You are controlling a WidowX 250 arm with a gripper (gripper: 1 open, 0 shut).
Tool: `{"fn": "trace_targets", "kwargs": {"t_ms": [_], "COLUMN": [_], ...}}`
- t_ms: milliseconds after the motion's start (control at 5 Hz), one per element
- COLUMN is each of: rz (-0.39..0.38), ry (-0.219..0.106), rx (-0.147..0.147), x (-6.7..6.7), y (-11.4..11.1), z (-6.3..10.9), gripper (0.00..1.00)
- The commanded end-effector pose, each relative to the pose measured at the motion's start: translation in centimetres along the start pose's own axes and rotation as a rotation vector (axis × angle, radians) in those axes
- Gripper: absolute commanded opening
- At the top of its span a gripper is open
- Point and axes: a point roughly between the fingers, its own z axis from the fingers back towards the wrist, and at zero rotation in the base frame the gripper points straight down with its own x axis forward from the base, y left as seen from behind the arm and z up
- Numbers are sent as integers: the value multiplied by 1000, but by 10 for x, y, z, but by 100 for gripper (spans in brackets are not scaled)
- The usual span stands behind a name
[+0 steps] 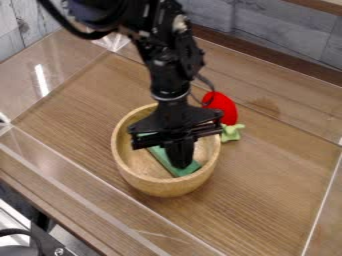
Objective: Remove the green stick from the brown bowl and put it on the table
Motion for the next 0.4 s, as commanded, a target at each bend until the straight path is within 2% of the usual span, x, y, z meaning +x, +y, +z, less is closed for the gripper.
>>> {"fn": "trace_targets", "kwargs": {"t_ms": [0, 200], "rz": [11, 8], "ry": [-9, -4], "rx": [-6, 1], "x": [6, 15], "y": [-14, -6], "z": [-9, -1], "gripper": [0, 100]}}
